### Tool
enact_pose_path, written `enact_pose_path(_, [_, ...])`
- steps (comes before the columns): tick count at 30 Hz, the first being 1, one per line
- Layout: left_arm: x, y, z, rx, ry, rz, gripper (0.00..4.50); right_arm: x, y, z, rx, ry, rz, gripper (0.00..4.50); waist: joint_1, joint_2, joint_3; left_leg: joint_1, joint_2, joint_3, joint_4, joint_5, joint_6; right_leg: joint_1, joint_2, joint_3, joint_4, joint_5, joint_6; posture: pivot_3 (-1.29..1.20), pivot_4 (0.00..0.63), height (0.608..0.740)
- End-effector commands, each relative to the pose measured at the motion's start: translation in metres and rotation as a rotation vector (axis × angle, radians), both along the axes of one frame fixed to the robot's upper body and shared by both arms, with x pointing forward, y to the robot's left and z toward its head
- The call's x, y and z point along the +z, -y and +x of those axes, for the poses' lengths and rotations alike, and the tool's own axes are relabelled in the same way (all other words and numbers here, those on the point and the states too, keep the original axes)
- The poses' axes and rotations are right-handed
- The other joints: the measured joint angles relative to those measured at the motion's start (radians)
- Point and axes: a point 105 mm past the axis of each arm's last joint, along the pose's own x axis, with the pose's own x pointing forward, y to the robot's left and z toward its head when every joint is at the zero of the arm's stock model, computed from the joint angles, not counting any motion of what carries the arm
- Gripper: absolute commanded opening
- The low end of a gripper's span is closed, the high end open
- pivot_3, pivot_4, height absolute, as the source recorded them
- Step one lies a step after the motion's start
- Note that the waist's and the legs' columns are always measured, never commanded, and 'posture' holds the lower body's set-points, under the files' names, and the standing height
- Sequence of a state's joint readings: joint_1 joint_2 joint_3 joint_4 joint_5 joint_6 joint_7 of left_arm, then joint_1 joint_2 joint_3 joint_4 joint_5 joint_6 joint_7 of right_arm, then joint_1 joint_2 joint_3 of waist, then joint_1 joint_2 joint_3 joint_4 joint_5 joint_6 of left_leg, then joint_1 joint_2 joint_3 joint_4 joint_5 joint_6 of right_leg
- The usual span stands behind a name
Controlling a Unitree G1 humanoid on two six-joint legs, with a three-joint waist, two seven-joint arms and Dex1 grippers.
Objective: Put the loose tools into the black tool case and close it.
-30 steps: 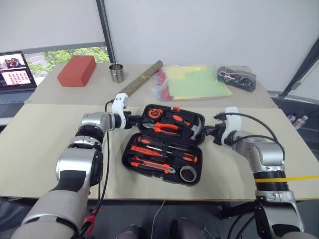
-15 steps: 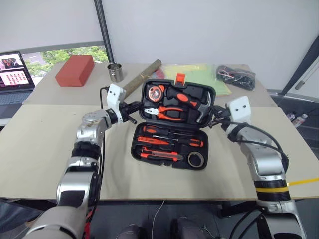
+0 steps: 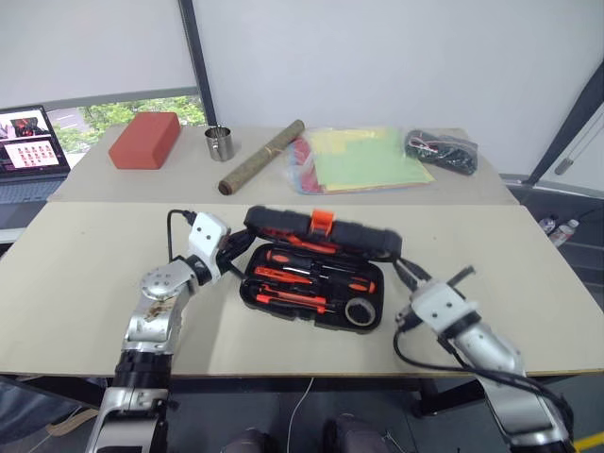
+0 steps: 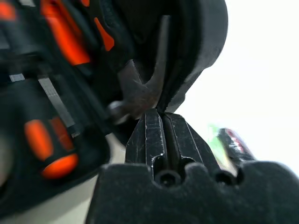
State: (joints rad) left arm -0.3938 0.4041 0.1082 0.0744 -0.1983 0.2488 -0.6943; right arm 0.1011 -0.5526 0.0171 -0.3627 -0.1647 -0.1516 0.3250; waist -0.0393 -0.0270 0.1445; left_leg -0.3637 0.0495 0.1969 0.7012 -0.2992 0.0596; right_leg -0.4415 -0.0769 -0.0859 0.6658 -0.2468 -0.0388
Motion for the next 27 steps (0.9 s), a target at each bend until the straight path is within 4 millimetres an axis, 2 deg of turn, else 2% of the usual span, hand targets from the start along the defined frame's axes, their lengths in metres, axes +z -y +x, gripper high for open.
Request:
enact_pose_path(1, [0.023,-0.031,-0.022,-0.029,-0.101,-0.069,1.81,0.021,0.016,-0.020,0.017,-0.059,0.037,1.66,0.000,0.000,0.000,0.001,0.000,0.000,-0.001,0.000,-0.001,0.000,0.000,0.001,0.000,0.000,0.000,0.00,0.150,0.736])
enact_pose_path(2, [0.020,-0.043,-0.036,-0.096,-0.210,-0.077,2.25,0.015,0.023,-0.029,0.028,-0.181,0.058,2.05,-0.001,0.000,0.000,0.002,0.000,0.000,-0.002,0.000,-0.001,0.000,0.000,0.003,0.000,0.000,0.000,0.00,0.150,0.736])
enact_pose_path(4, [0.020,-0.066,-0.048,-0.151,-0.353,-0.074,2.88,0.004,0.025,-0.049,0.101,-0.379,0.075,2.07,0.001,-0.001,0.001,0.003,0.001,0.000,-0.003,0.001,-0.001,0.000,0.000,0.003,0.001,-0.001,-0.001,0.00,0.150,0.736])
enact_pose_path(5, [0.021,-0.075,-0.048,-0.145,-0.393,-0.069,2.88,0.000,0.023,-0.057,0.133,-0.445,0.073,2.07,0.004,-0.001,0.001,0.005,0.001,-0.001,-0.004,0.001,-0.001,0.002,0.000,0.003,0.000,-0.001,-0.002,0.00,0.150,0.736])
enact_pose_path(7, [0.024,-0.089,-0.029,-0.102,-0.377,-0.006,2.88,-0.007,0.014,-0.073,0.230,-0.560,0.072,2.07,0.023,0.000,0.000,0.009,0.001,-0.001,-0.006,0.000,-0.001,0.006,-0.001,0.002,-0.002,-0.002,-0.002,0.00,0.150,0.736])
enact_pose_path(9, [0.027,-0.090,-0.008,-0.077,-0.328,0.062,2.88,-0.013,0.007,-0.077,0.276,-0.629,0.071,2.07,0.041,0.001,-0.001,0.013,-0.001,-0.002,-0.007,-0.002,-0.002,0.010,0.000,0.000,-0.003,-0.002,-0.001,0.00,0.150,0.736])
enact_pose_path(10, [0.030,-0.083,0.007,-0.080,-0.284,0.085,2.63,-0.015,0.002,-0.077,0.295,-0.646,0.067,1.82,0.049,0.000,-0.001,0.012,-0.002,-0.001,-0.008,-0.006,-0.008,0.009,-0.001,0.000,-0.004,-0.002,-0.001,0.00,0.150,0.736])
enact_pose_path(12, [0.035,-0.068,0.028,-0.101,-0.229,0.132,2.16,-0.019,-0.005,-0.076,0.328,-0.677,0.059,1.36,0.057,-0.003,-0.002,0.011,-0.003,-0.002,-0.006,-0.006,-0.008,0.011,-0.001,0.000,-0.004,-0.001,-0.001,0.00,0.150,0.736])
enact_pose_path(13, [0.036,-0.050,0.040,-0.136,-0.199,0.166,1.95,-0.023,-0.010,-0.074,0.347,-0.692,0.041,1.08,0.060,-0.005,-0.002,0.010,-0.003,-0.002,-0.006,-0.007,-0.007,0.011,-0.002,0.000,-0.004,0.000,-0.001,0.00,0.150,0.736])
enact_pose_path(14, [0.036,-0.039,0.048,-0.162,-0.183,0.191,1.42,-0.025,-0.013,-0.072,0.358,-0.702,0.028,0.66,0.064,-0.006,-0.002,0.009,-0.004,-0.002,-0.005,-0.007,-0.006,0.011,-0.002,-0.002,-0.004,0.001,-0.003,0.00,0.150,0.736])
enact_pose_path(16, [0.036,-0.018,0.060,-0.205,-0.153,0.249,0.85,-0.029,-0.018,-0.068,0.375,-0.712,0.002,0.02,0.062,-0.007,-0.003,0.002,-0.005,-0.002,-0.001,-0.002,0.004,0.006,-0.001,-0.004,-0.004,0.004,-0.008,0.00,0.150,0.736])
enact_pose_path(18, [0.035,0.014,0.069,-0.272,-0.111,0.317,0.07,-0.032,-0.023,-0.063,0.385,-0.719,-0.019,0.00,0.054,-0.007,-0.003,-0.005,-0.005,-0.004,0.003,-0.002,0.005,0.001,0.000,-0.006,-0.003,0.004,-0.008,0.00,0.150,0.736])
enact_pose_path(20, [0.032,0.040,0.074,-0.323,-0.079,0.392,0.02,-0.035,-0.025,-0.057,0.387,-0.723,-0.055,0.00,0.051,-0.008,-0.003,-0.007,-0.006,-0.004,0.003,-0.002,0.005,-0.001,0.001,-0.010,-0.004,0.003,-0.006,0.00,0.150,0.736])
enact_pose_path(24, [0.021,0.064,0.074,-0.391,-0.056,0.525,0.02,-0.037,-0.026,-0.039,0.326,-0.704,-0.101,0.00,0.040,-0.009,-0.002,-0.008,-0.007,-0.004,0.001,-0.003,0.005,-0.001,0.001,-0.010,-0.007,0.002,-0.005,0.00,0.150,0.736])
enact_pose_path(27, [0.006,0.072,0.065,-0.495,-0.080,0.637,0.02,-0.034,-0.018,-0.024,0.251,-0.671,-0.097,0.00,0.041,-0.009,-0.002,-0.007,-0.006,-0.005,0.001,-0.003,0.005,-0.001,0.000,-0.010,-0.006,0.002,-0.005,0.00,0.150,0.736])
